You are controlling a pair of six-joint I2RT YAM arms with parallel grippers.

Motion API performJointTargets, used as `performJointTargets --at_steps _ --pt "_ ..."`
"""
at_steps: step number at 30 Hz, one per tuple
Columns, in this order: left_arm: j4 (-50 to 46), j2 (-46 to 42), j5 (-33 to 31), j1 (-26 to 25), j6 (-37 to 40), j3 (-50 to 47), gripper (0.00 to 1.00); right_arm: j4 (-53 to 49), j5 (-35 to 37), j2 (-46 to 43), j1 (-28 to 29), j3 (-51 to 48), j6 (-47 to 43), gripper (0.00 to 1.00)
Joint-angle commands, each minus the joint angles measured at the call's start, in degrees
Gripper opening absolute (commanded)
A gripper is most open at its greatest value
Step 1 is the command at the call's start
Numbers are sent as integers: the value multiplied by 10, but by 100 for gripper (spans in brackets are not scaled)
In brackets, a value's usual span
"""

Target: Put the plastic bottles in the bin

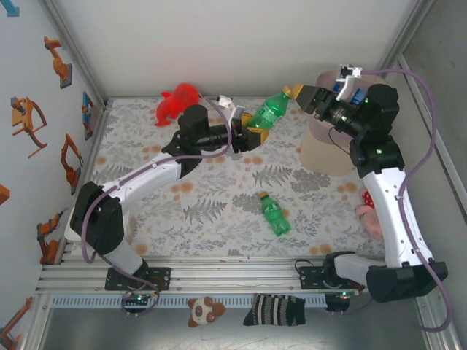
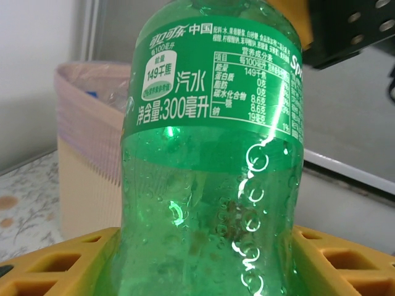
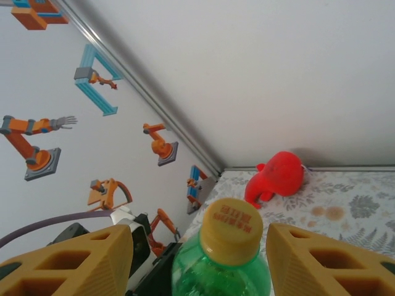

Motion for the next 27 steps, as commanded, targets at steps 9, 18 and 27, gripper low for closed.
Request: performJointTargets --at_steps 9,18,27 --pt "37 -28 10 -18 -26 2 51 41 -14 11 26 24 18 44" --pt "38 -30 8 -19 -27 -2 51 34 -9 7 32 25 15 30" --pt "39 -32 4 -19 -27 -6 63 21 -1 6 36 33 12 24"
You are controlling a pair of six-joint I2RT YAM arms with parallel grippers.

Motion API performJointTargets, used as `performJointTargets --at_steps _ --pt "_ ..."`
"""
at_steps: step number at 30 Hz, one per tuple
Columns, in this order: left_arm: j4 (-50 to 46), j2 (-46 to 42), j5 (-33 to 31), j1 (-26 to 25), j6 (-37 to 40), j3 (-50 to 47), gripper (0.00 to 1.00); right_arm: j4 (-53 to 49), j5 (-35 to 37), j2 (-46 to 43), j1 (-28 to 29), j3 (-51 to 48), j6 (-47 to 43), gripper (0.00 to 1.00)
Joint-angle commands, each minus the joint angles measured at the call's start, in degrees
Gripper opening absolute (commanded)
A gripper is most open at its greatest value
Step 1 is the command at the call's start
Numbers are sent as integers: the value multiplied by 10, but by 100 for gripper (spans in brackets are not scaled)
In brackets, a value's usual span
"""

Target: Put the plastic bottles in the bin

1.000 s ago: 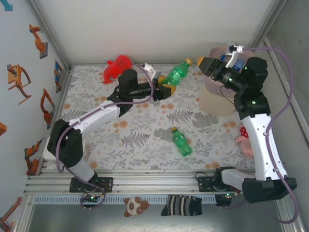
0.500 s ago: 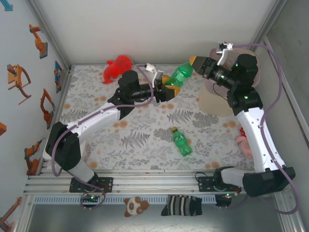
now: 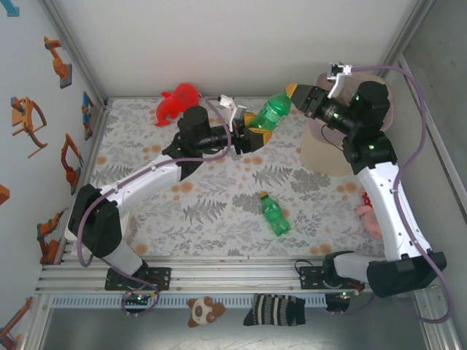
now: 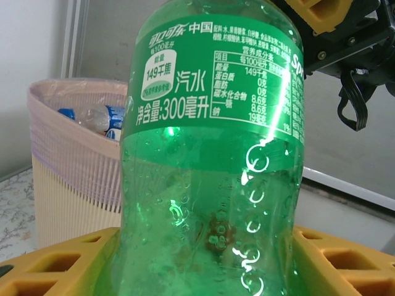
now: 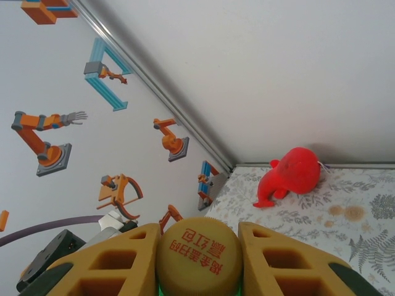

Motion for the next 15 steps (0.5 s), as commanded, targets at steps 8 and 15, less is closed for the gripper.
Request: performJointTargets --at_steps 8,15 --pt "-4 -42 -21 -3 14 -25 76 -101 84 -13 -3 76 -83 22" --pt "-25 -63 -31 -1 32 -41 78 -111 97 0 -103 106 -74 22"
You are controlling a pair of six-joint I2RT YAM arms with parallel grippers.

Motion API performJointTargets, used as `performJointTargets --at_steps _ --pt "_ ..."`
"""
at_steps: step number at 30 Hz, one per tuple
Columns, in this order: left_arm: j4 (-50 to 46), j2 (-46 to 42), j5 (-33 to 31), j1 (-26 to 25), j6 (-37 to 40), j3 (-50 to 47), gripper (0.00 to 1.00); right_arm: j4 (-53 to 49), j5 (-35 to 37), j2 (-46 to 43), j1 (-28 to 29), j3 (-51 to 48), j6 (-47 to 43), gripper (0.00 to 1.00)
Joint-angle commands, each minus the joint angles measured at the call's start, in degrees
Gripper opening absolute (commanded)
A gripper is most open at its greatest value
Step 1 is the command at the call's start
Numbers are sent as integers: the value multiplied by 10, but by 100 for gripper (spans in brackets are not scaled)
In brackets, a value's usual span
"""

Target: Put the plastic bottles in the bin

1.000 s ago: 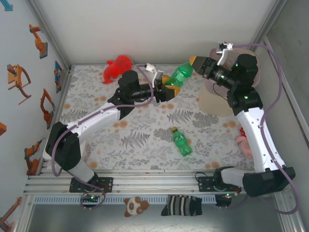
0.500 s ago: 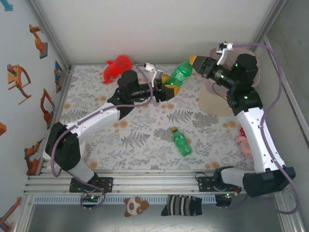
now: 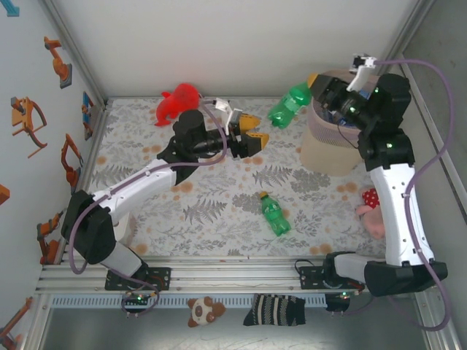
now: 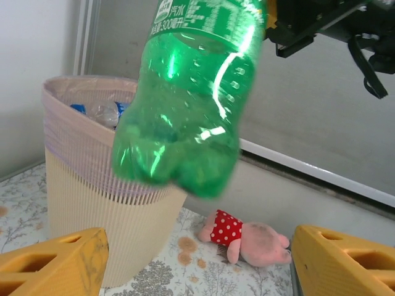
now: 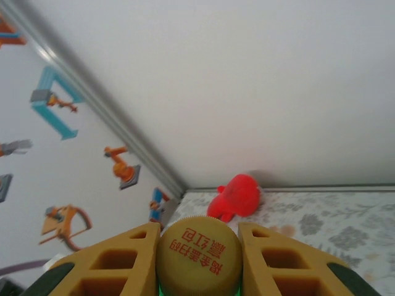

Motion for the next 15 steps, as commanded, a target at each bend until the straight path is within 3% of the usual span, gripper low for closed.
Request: performJointTargets --at_steps 1,9,15 --pt "-9 -25 -7 1 21 -10 78 -6 26 4 -48 30 -10 22" --pt "-14 -31 -8 5 24 -16 78 55 76 16 -168 30 29 22" --pt "-12 -29 -7 6 23 -18 78 143 161 34 -212 -14 67 21"
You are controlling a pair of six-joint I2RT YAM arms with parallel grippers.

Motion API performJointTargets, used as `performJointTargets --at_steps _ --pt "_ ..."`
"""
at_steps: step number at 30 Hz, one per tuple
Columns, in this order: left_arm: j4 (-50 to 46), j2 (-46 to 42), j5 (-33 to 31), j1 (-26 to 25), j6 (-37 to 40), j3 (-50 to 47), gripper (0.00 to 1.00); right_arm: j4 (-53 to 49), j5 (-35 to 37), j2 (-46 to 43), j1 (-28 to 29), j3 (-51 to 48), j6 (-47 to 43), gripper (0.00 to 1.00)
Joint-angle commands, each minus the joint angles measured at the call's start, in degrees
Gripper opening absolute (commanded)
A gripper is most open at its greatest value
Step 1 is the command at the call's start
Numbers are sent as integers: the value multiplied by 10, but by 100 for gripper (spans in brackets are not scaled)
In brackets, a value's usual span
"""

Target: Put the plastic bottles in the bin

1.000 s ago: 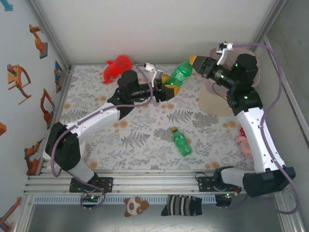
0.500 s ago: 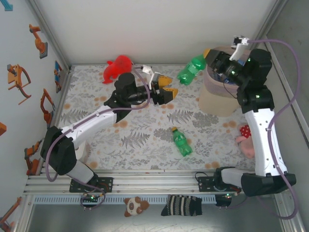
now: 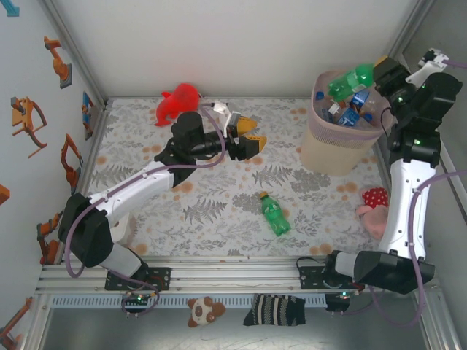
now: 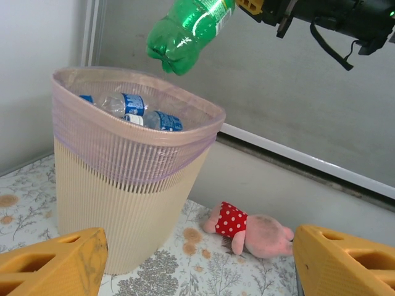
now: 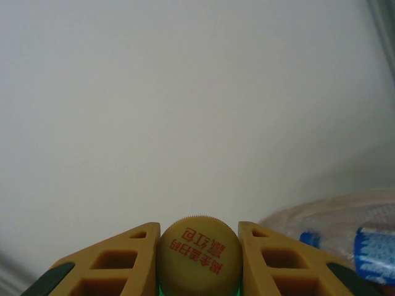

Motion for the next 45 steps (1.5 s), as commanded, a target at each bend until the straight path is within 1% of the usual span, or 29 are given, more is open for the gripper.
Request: performJointTargets --at_steps 1,4,6,13,20,22,23,27,31,33,36,39,45 --pt "5 -15 0 3 12 -3 78 85 73 18 -13 -24 32 21" --pt "4 -15 0 4 12 -5 78 121 108 38 -14 -42 35 21" --pt "2 -16 0 4 12 -8 78 141 115 56 -15 -48 41 21" --pt "5 -15 0 7 8 -10 78 204 94 117 -15 -76 88 20" --pt "5 -19 -4 7 5 -13 78 210 76 149 -17 -105 106 23" --pt "3 -20 -5 7 6 -13 78 207 77 150 -20 -113 106 27" --pt "3 -21 -5 7 6 -13 78 203 78 149 -22 -117 105 31" --pt "0 -23 -6 7 7 -14 78 173 82 136 -32 -128 95 43" --pt "-11 -27 -9 7 15 -15 78 118 122 101 -36 -129 52 56" --pt "-12 -29 -9 7 16 -14 78 92 147 85 -36 -125 30 58" --pt "-12 -29 -10 8 16 -14 78 72 165 67 -36 -119 9 59" --pt "-11 -29 -8 7 13 -13 78 60 138 71 -36 -100 -6 54" --pt "-10 -25 -7 7 9 -13 78 21 8 125 -35 -27 -28 46"
